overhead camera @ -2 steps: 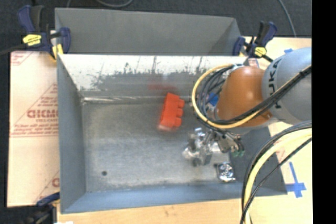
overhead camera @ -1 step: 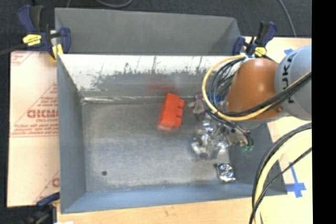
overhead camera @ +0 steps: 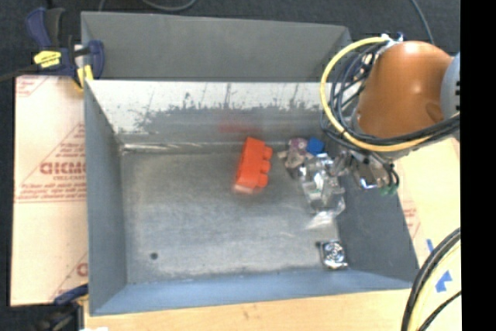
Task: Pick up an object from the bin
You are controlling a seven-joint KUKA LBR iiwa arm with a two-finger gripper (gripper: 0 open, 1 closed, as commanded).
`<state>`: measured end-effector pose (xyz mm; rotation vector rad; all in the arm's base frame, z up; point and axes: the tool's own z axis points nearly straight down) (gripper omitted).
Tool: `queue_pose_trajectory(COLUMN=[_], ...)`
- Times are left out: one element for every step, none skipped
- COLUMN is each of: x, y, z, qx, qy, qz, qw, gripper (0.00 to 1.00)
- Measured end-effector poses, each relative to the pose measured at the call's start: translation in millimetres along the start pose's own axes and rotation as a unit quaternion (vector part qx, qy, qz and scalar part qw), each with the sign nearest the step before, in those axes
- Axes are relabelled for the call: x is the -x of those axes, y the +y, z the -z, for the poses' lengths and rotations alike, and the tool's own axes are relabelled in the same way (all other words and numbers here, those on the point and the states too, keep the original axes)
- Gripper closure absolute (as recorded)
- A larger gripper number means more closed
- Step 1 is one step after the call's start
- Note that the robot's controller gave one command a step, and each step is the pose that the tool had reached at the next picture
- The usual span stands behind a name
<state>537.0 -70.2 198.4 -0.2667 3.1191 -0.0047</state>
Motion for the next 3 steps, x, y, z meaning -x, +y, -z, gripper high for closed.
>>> queue_pose_trajectory(x=[22.7, 90.0, 44.7], y=[-15.5, -38.7, -101.2], z=[-15.7, -67.5, 17.3], qx=[0.001, 0.002, -0.002], qy=[0.0024, 0.0029, 0.0010], qz=[0.110, 0.038, 0.033], qw=[0.9940, 0.9993, 0.9994], gripper=[1.00, 1.00, 1.00])
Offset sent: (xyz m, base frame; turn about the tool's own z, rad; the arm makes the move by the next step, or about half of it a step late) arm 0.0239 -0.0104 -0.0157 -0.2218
